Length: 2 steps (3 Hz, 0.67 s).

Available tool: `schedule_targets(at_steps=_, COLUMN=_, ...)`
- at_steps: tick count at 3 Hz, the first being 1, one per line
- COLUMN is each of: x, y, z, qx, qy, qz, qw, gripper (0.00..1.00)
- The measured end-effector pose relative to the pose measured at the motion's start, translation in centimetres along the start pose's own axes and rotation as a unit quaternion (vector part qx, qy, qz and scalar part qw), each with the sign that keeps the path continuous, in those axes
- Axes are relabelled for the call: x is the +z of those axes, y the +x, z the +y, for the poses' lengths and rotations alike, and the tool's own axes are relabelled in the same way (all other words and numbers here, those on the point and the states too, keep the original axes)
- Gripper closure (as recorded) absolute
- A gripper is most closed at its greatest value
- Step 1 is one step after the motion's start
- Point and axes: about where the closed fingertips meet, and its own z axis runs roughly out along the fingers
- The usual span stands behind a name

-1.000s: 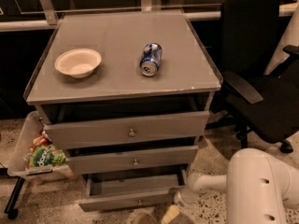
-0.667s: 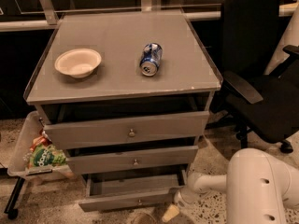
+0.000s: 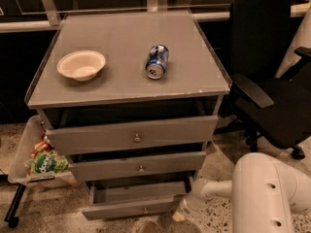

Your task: Close bottom drawer

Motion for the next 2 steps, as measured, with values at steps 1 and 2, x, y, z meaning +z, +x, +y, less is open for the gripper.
schedule_targets(at_steps=1, x=-0.1, y=-2.3, z=-2.1, qx=-0.008, qy=0.029, qz=-0.01, qw=0.9995, gripper=0.88)
schedule_targets(at_steps=2, x=-0.2, y=-3.1, z=-3.3, qx=-0.012, qy=0.045, qz=-0.015, qw=0.9988, gripper=1.0)
